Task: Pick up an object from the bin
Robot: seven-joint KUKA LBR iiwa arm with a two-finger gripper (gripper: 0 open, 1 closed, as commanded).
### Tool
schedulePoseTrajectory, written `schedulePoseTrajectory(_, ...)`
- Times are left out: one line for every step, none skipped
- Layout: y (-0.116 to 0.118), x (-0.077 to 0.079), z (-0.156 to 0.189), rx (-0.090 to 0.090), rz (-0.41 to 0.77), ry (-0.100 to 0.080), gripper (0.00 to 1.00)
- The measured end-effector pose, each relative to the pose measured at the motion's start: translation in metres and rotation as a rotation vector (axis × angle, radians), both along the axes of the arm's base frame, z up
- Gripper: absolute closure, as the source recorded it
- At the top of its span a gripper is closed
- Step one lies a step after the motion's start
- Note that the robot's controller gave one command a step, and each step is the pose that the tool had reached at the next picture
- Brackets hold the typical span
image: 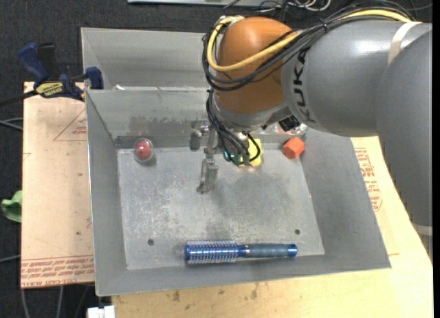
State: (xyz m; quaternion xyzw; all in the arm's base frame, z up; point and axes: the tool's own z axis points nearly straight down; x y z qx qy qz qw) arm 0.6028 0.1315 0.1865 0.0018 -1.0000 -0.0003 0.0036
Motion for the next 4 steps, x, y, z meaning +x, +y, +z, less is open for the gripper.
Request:
schedulePoseTrajectory(0.013,-0.092,-0.061,0.001,0.23,-0.002,0.0)
schedulePoseTrajectory(-0.011,-0.115,-0.112,0.004,0.365,-0.027,0.0)
schedulePoseTrajectory(-0.011,-0.117,-0.113,0.004,0.366,-0.02,1.0)
schedulePoseTrajectory(-0.011,-0.105,0.082,0.002,0.394,-0.02,1.0)
